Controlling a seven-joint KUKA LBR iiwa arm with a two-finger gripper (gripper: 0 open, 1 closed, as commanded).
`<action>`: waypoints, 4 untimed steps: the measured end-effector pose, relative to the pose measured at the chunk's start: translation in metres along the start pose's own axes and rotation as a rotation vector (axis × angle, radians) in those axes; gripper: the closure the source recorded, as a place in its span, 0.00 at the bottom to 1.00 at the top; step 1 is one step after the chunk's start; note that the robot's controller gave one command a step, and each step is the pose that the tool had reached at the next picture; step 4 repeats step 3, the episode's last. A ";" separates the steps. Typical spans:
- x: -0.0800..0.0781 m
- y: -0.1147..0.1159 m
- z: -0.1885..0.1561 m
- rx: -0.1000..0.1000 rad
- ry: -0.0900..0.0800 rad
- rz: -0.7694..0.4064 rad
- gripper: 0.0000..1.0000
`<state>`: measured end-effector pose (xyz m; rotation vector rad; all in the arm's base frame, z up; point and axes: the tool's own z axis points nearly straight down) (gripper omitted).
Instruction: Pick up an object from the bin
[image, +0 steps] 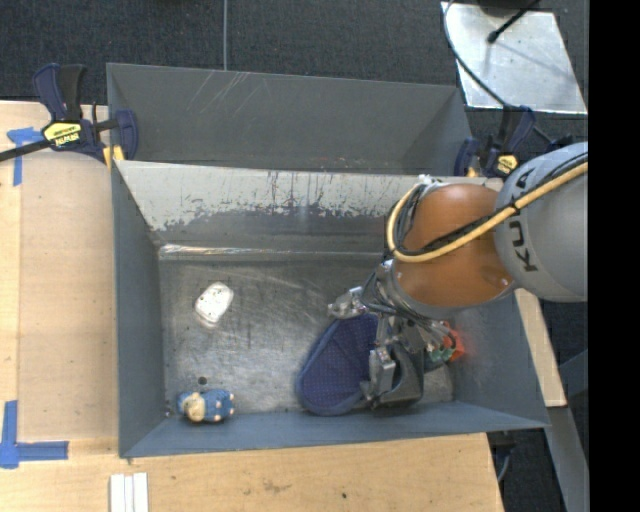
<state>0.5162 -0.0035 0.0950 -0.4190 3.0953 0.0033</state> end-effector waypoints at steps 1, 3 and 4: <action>-0.023 -0.010 0.022 -0.007 0.021 -0.058 0.00; -0.043 -0.042 -0.163 0.003 0.007 -0.329 1.00; -0.043 -0.042 -0.163 0.003 0.007 -0.329 1.00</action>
Offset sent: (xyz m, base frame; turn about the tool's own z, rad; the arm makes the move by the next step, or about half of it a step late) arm 0.0247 -0.0063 -0.0250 -0.0584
